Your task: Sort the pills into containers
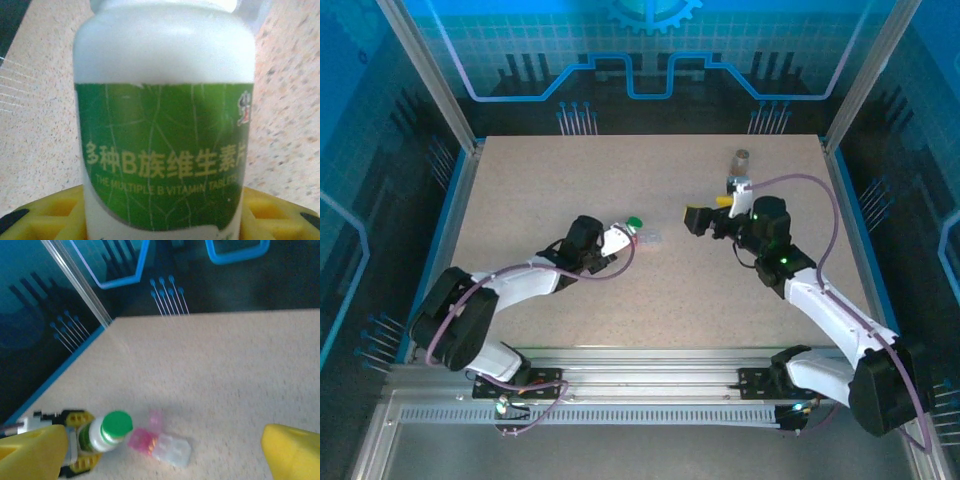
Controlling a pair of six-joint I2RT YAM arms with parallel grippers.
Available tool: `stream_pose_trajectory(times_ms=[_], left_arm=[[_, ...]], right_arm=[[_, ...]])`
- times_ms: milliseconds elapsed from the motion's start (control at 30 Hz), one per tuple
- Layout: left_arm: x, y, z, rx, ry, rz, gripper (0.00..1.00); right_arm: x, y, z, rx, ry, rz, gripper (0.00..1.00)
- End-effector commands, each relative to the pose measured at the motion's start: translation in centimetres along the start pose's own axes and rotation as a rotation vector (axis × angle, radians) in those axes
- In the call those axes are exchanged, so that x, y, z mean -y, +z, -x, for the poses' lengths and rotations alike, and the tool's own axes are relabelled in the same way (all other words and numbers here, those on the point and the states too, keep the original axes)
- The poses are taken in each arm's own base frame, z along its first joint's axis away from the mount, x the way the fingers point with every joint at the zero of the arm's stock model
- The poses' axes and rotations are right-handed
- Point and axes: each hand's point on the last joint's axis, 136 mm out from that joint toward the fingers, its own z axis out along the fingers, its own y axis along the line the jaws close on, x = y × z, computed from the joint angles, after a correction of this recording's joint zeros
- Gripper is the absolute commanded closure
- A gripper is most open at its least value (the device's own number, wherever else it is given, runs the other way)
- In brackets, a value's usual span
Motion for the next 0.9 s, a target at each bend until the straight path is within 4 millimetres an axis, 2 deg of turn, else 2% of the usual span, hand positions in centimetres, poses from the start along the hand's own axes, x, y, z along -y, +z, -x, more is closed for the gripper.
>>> stream_pose_trajectory(times_ms=[0,67,167,233,267,433,500,600,633,767,867], left_arm=[[-1.5,-2.7,5.7,0.300,-0.155,0.011,1.00],[-1.2,-4.6,7.6,0.440,-0.190,-0.018,1.00],[-0.1,-7.9,10.5,0.653,-0.214,-0.115,1.00],[0.4,-9.5,12.2,0.762,-0.224,-0.180,1.00],[0.8,-10.1,13.0,0.810,-0.226,-0.220,1.00],[2.1,-12.4,15.2,0.993,-0.226,-0.347,1.00],[2.4,-12.4,15.4,1.012,-0.215,-0.369,1.00],[3.0,-11.9,15.4,1.004,-0.206,-0.405,1.00],[3.1,-11.9,15.4,1.004,-0.207,-0.413,1.00],[3.4,-11.7,15.5,1.007,-0.213,-0.445,1.00],[3.5,-11.8,15.7,1.012,-0.211,-0.458,1.00]], right_arm=[[-1.0,-0.2,3.5,0.064,0.001,0.014,0.00],[-1.0,-0.2,4.9,0.088,0.093,0.055,0.00],[-1.3,0.1,6.7,0.088,0.284,0.230,0.00],[-2.1,0.4,6.3,0.034,0.335,0.337,0.00],[-3.3,0.4,7.0,0.021,0.303,0.395,0.00],[-7.7,-0.5,4.2,-0.032,-0.009,0.524,0.00],[-8.3,-0.9,3.1,-0.027,-0.125,0.533,0.00],[-9.3,-1.7,2.9,0.005,-0.286,0.544,0.00],[-9.5,-1.8,1.7,-0.028,-0.327,0.549,0.00],[-11.6,-2.3,-0.7,-0.099,-0.510,0.623,0.14],[-12.8,-2.5,-1.7,-0.092,-0.587,0.681,0.22]])
